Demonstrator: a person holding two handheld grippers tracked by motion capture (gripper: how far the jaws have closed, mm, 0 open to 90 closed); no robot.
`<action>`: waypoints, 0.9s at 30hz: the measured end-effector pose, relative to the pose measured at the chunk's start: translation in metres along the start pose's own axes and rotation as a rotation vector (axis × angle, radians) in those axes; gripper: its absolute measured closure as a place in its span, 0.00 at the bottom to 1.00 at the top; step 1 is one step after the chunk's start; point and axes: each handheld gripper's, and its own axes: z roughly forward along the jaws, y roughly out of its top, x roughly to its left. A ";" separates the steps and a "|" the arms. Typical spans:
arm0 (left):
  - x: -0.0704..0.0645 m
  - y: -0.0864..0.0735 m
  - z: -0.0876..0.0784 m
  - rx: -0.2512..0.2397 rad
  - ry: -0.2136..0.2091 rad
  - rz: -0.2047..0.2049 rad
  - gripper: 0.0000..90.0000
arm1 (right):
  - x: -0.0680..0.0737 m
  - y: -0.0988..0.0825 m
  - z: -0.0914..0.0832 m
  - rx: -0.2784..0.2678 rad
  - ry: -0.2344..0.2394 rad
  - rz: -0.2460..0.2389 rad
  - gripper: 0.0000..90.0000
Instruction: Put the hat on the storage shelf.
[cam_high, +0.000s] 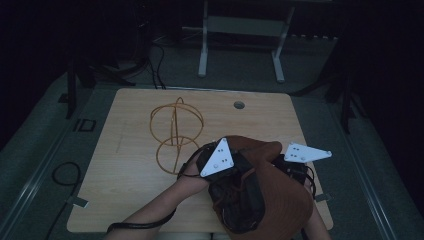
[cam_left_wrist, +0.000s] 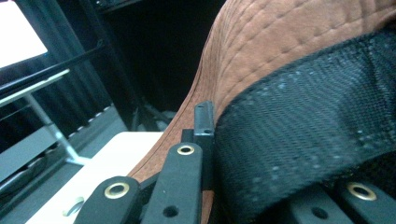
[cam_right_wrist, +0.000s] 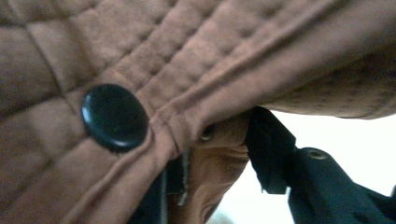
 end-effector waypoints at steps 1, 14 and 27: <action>0.000 0.000 0.000 -0.001 -0.006 -0.001 0.96 | 0.000 0.000 0.000 0.004 0.005 -0.002 0.82; 0.007 0.005 -0.005 -0.003 -0.016 -0.025 0.81 | 0.003 0.003 -0.004 0.022 -0.030 -0.022 0.98; 0.019 -0.005 -0.028 0.006 0.002 -0.144 0.60 | -0.014 0.016 -0.028 -0.060 -0.106 0.023 0.98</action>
